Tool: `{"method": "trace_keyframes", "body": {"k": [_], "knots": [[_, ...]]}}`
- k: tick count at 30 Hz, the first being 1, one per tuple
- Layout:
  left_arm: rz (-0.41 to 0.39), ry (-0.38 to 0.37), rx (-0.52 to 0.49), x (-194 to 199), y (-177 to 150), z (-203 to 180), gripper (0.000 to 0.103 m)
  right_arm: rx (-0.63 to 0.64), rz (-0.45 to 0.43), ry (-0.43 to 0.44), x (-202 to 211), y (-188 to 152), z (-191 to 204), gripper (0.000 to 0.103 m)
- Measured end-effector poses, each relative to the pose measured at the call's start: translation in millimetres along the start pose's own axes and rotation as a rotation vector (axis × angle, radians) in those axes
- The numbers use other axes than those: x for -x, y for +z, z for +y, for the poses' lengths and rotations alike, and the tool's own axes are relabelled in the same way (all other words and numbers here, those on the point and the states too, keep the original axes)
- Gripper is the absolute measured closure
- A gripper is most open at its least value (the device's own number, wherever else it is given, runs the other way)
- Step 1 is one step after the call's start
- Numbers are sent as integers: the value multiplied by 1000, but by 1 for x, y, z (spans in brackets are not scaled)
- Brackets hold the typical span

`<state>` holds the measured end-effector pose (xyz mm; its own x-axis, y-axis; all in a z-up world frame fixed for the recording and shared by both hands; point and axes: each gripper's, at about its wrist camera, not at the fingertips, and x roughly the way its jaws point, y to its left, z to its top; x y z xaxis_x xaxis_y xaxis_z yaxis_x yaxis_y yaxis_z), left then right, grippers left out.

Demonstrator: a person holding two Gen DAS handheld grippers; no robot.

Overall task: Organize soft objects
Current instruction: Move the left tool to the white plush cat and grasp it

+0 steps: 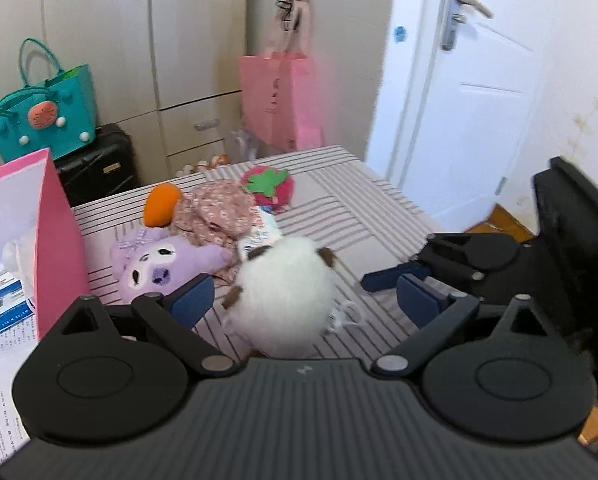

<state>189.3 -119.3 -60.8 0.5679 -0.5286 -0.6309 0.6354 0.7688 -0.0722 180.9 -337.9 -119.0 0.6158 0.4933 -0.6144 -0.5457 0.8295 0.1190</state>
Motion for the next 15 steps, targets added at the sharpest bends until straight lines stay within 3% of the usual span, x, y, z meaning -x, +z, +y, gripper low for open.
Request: {"method": "trace_keyframes", "body": {"k": [3,7,11,15], "knots": [[10,14,24,-13,-1,4,11,-16,-6,-3,-8,5,-1,7],[43,-47,118,-25,-4,15,21,-48,-4,9,-18,8,-2,12],[36,-72,187,-31,-9,26,22,-58,-2,17,-25,9,2,15],[26,-82,245,-31,-14,32,30,-63,-22,31,-27,10,7,16]]}}
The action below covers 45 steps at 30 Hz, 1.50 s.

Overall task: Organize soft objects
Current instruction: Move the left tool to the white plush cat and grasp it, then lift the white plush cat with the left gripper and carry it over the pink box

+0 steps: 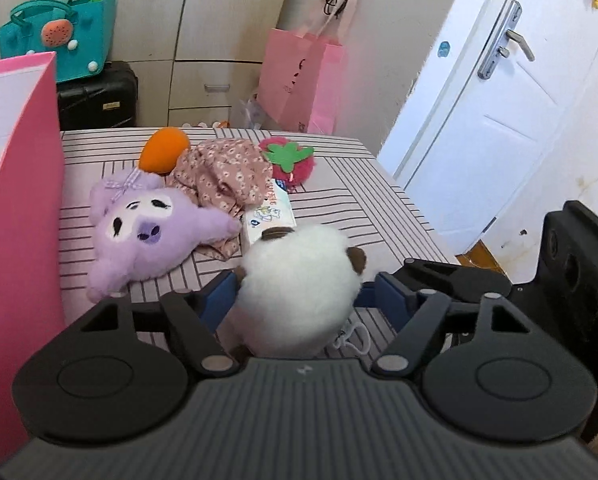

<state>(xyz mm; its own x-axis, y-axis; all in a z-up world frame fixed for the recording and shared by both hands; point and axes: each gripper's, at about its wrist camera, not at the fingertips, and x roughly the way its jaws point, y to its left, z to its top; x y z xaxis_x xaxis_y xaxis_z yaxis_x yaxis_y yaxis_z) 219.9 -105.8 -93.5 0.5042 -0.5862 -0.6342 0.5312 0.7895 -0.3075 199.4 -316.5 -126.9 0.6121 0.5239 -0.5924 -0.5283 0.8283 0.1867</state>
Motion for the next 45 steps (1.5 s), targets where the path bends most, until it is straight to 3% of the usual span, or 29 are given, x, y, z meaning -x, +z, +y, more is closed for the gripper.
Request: {"method": "trace_keyframes", "body": {"k": [3,5,11,21,31,37,41,45], "knots": [[1,45,3,-5,-3,-1,35,5,-16,-21,0,0,2,22],[39,74,27,-14,-6,2,38,28,-20,-57,0,-1,6,33],[31,97,30,-14,-11,0,43,86,-45,-102,5,-6,16,41],[-20,142,-26,1,-21,-18,43,116,-80,-86,14,-12,22,39],[-28,137,-46,15,-26,-27,44,143,-137,-106,25,-21,33,37],[0,86,-49,27,-31,-29,44,110,-143,-103,40,-29,42,37],[97,26,26,27,-34,-24,44,37,-48,-93,45,-28,49,37],[134,20,9,35,-37,-29,44,46,-16,-84,52,-28,57,38]]}}
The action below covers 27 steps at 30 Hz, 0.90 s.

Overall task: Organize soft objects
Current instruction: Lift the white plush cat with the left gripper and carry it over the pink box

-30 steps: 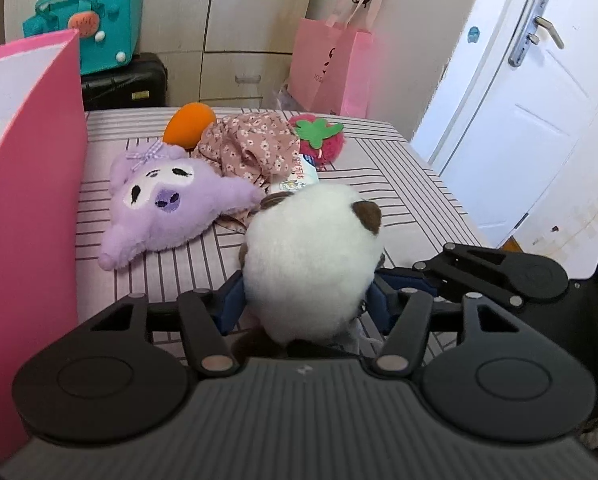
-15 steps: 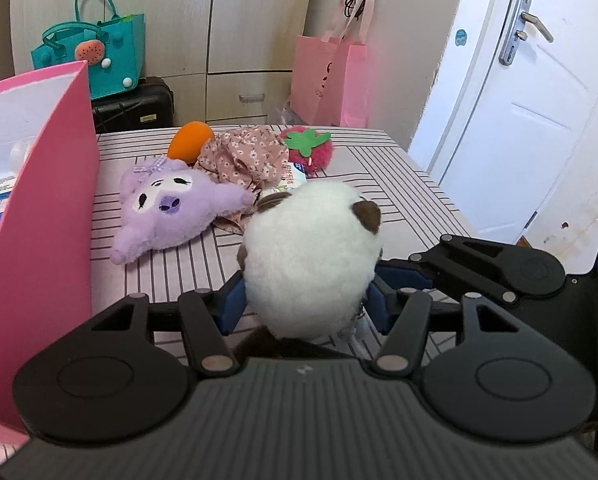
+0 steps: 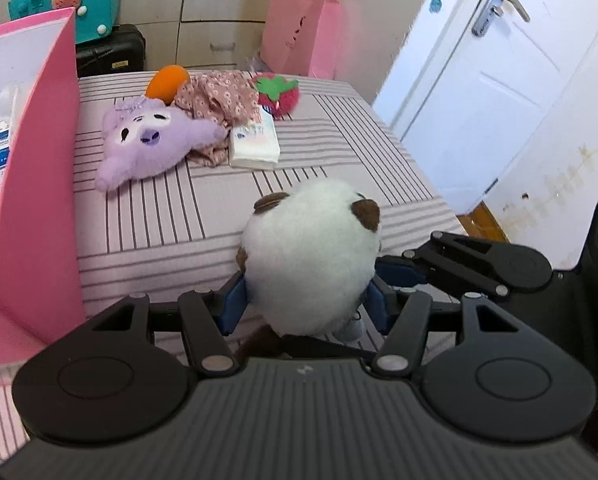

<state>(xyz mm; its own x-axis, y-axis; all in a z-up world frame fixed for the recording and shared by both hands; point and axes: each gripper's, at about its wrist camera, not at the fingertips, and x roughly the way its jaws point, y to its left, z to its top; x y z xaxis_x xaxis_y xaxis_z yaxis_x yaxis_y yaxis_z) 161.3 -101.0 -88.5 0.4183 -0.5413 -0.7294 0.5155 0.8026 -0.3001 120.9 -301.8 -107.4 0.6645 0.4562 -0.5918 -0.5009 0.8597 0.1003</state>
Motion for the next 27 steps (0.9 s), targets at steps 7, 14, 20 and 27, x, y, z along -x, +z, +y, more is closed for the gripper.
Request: {"method": "trace_keyframes", "body": {"k": [7,14,20,27], "knots": [[77,-40,19,12,-5,-3,44,-37,106,16,13,10,10,38],[128,-47,73,34,-15,4,46,11,121,58,25,18,31,38],[143,-25,107,59,-26,12,47,55,141,111,29,24,54,39],[145,0,149,87,-37,25,47,76,176,171,29,34,78,38]]}}
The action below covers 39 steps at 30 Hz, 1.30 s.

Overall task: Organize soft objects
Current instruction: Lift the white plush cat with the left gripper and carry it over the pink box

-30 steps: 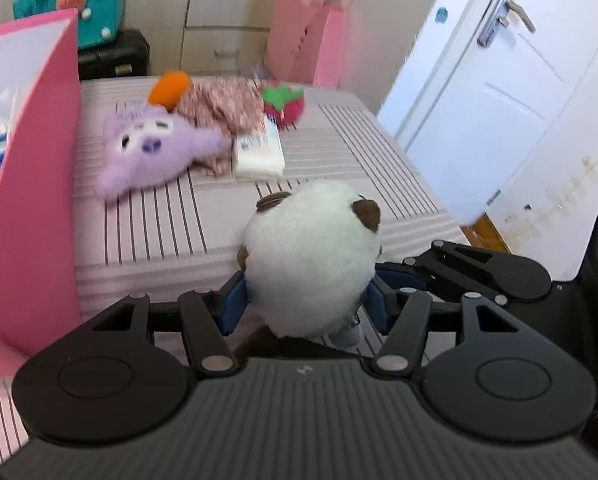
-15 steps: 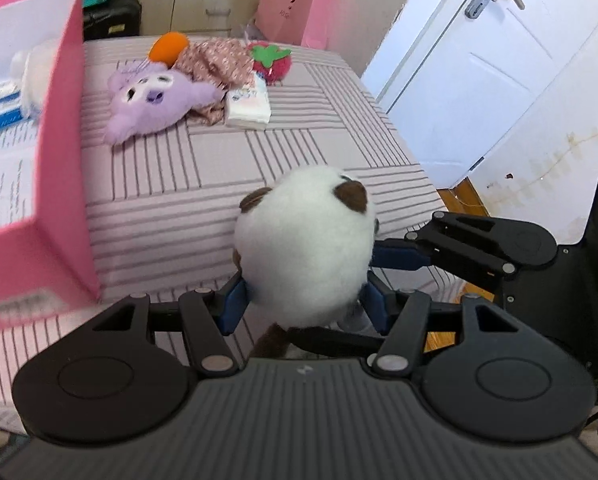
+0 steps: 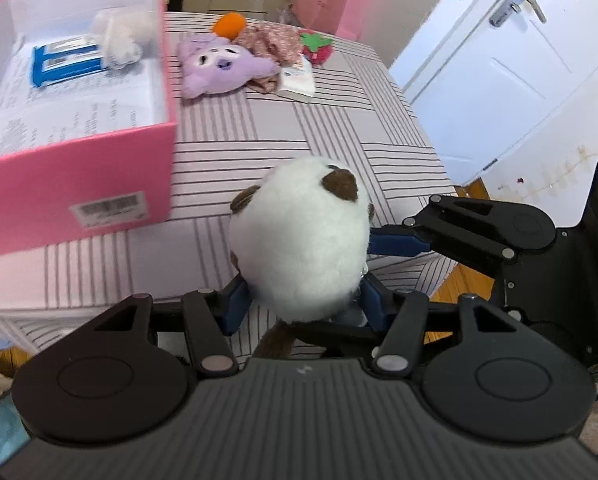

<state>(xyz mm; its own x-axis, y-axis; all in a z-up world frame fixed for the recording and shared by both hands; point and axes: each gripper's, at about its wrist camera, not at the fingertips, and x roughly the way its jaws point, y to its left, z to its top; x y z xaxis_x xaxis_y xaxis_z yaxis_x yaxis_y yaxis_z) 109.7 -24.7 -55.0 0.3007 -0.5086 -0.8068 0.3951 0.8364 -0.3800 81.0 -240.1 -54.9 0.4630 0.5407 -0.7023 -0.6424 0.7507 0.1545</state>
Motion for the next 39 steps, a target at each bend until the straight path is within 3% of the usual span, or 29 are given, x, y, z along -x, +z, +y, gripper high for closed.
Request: {"method": "trace_keyframes", "body": {"k": [13,18,25,30,39], "knots": [[-7,22,95,40,-10,25,47,140,70,45,-3,39,44,37],[-69,24,116,68,-8,39,47,195,28,56,2,65,60,37],[-109,81,121,101,0,57,47,246,-4,93,-7,97,81,37],[-189,131,91,121,17,69,47,273,-94,108,-14,120,82,37],[-352,132,145,116,75,119,47,111,-179,145,-63,175,34,41]]}}
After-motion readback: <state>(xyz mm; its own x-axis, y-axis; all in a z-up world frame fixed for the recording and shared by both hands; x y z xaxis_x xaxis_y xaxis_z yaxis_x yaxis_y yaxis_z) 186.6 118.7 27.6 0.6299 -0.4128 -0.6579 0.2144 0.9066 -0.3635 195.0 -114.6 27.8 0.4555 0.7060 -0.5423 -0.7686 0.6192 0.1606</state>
